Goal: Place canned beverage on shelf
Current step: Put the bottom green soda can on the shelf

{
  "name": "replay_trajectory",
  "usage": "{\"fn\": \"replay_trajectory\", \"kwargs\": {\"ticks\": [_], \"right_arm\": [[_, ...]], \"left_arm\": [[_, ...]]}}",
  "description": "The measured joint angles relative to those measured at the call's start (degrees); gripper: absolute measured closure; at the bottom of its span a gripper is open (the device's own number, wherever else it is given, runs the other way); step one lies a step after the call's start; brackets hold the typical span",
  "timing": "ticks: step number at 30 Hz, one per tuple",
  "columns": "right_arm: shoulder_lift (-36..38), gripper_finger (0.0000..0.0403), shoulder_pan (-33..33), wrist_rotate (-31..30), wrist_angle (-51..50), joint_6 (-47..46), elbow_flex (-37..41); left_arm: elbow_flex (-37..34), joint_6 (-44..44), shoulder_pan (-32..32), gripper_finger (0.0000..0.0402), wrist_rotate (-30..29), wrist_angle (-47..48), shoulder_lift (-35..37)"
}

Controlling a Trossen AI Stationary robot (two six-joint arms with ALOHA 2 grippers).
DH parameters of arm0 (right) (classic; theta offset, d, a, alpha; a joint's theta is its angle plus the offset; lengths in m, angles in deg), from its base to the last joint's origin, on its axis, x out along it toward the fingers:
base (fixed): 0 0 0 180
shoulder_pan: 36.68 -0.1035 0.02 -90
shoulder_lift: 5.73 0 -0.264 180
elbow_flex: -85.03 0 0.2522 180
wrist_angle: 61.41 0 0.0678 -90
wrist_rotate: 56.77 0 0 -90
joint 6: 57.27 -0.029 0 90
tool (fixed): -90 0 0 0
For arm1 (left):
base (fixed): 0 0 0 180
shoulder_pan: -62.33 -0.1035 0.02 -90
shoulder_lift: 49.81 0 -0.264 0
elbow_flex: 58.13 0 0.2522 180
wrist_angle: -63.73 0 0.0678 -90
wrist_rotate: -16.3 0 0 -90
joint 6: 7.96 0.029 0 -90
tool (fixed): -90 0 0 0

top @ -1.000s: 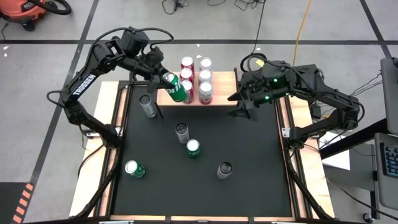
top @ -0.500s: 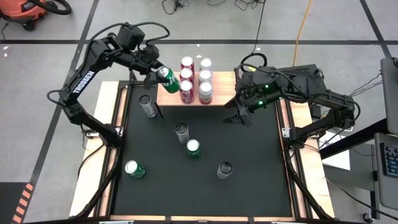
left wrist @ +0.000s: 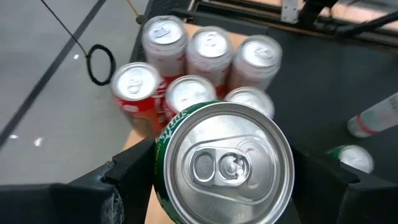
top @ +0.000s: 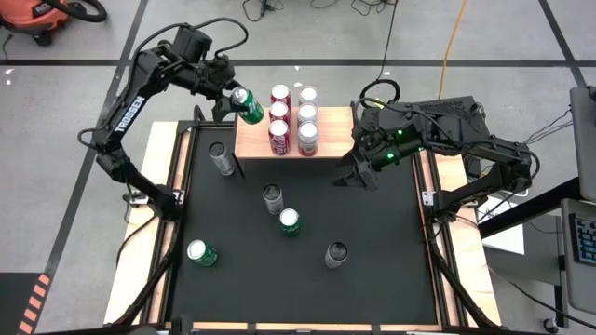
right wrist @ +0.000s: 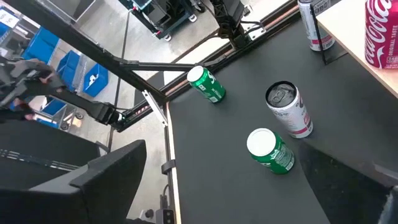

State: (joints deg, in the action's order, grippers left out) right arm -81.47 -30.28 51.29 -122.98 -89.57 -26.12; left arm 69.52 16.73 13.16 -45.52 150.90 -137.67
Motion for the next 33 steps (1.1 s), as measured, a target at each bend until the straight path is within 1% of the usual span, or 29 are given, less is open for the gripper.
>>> {"fn": "replay_trajectory", "kwargs": {"ticks": [7,12,18,22,33], "right_arm": [[0.02,0.0003,-0.04,0.0,-0.22,-1.16,0.0],[0.02,0.0003,-0.08,0.0,-0.35,-1.54,0.0],[0.02,0.0003,-0.11,0.0,-0.33,-1.23,0.0],[0.02,0.0003,-0.11,0.0,-0.35,-0.85,0.0],[-0.11,0.0003,-0.11,-0.13,-0.44,-0.45,0.0]], "left_arm": [[0.0,8.81,-3.39,0.0114,-1.48,0.11,-3.6],[0.0,14.74,-4.21,0.0114,-1.58,0.17,-5.94],[0.0,16.78,-4.35,0.0114,-1.88,0.24,-9.08],[0.0,19.46,-4.37,0.0114,-4.45,0.67,-11.19],[0.0,19.69,-4.48,0.0114,-5.04,1.63,-15.14]]}}
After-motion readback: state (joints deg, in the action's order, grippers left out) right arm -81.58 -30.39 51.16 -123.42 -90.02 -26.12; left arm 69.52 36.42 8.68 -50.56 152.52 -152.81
